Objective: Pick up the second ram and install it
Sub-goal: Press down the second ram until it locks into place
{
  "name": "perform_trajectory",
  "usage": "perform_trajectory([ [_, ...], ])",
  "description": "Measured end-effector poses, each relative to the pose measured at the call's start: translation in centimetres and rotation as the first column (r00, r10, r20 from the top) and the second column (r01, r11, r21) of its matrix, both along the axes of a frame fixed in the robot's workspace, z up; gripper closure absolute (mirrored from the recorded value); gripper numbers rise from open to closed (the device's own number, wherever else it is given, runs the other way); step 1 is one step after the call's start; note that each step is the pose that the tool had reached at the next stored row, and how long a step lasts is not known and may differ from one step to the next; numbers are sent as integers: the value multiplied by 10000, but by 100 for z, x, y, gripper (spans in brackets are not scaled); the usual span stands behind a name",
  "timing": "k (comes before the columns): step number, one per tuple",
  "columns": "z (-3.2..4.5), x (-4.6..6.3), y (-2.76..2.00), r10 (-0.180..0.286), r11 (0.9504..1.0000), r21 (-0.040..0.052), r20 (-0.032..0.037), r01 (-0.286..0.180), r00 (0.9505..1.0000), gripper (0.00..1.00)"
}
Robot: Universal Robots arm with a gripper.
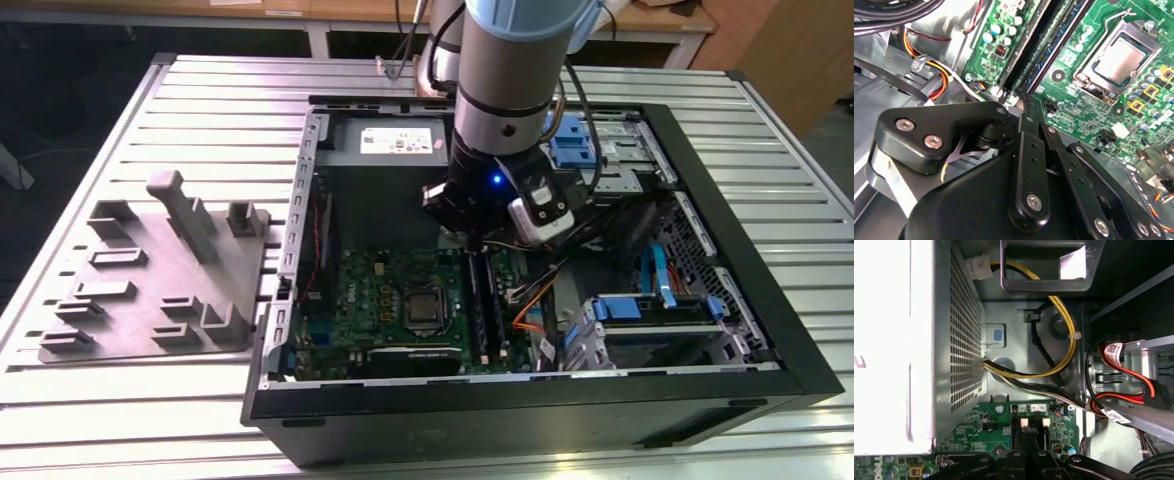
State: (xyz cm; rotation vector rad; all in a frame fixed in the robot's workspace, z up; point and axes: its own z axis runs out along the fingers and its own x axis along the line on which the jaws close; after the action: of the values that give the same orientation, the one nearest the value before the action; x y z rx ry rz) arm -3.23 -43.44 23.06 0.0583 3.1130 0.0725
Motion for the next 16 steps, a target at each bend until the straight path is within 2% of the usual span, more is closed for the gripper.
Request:
perform_trajectory([
  [4,3,0,-6,1,10000,-5,-2,-1,10000,90],
  [7,2,0,-39,1,10000,-4,-1,-1,10000,90],
  [14,1,-1,-237,0,10000,-2,-1,0,10000,90],
  [15,1,-1,-293,0,10000,-2,-1,0,10000,90],
  [16,1,-1,-322,0,10000,-2,-1,0,10000,90],
])
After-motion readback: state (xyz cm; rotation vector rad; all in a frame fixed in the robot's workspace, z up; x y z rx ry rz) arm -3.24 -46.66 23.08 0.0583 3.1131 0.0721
